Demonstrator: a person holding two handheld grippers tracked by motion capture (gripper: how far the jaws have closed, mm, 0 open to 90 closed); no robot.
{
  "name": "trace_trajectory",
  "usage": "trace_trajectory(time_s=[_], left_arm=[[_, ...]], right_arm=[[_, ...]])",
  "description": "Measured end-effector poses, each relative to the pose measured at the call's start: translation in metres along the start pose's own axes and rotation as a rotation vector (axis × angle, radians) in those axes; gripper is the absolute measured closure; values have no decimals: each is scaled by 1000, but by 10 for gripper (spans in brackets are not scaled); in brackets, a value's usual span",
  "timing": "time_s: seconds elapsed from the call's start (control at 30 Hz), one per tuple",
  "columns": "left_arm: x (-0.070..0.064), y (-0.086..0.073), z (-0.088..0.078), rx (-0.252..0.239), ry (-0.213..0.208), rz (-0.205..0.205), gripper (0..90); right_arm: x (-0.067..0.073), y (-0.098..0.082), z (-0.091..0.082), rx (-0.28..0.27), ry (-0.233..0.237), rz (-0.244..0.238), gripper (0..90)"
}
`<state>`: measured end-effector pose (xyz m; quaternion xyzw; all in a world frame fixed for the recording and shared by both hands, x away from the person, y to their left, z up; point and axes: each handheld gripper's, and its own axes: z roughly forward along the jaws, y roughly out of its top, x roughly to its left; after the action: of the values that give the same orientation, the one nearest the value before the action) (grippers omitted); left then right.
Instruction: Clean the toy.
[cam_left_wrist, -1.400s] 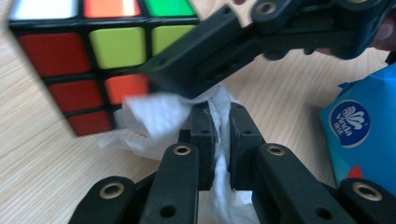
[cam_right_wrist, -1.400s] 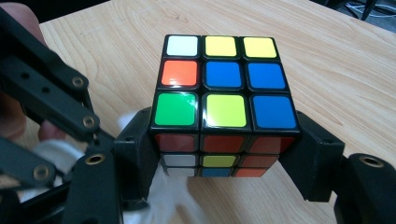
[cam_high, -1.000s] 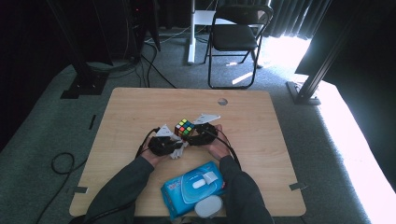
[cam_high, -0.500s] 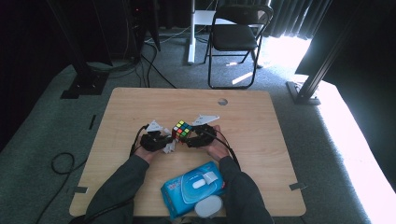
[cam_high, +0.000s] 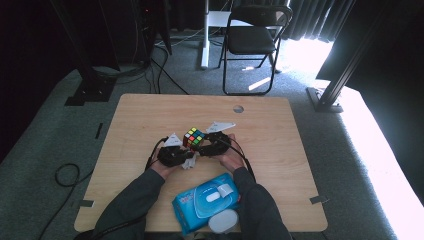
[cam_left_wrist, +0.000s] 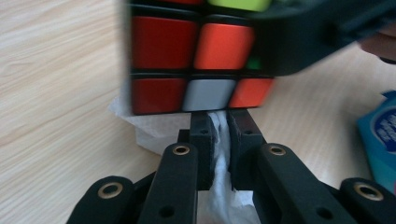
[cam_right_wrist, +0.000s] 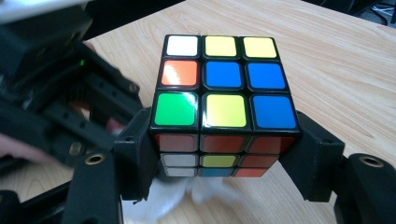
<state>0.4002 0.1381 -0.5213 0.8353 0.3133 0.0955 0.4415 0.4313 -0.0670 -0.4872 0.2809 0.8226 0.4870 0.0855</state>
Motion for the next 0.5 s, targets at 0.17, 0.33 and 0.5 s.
trace_trajectory(time_s=[0.17, 0.33, 0.5], left_arm=[[-2, 0, 2, 6, 2, 11, 822], [18, -4, -9, -30, 65, -59, 822], [30, -5, -22, -73, 139, -107, 822]], right_arm=[[0, 0, 0, 1, 3, 3, 344], [-3, -3, -3, 5, 2, 11, 343], [-6, -4, -5, 4, -4, 11, 343]])
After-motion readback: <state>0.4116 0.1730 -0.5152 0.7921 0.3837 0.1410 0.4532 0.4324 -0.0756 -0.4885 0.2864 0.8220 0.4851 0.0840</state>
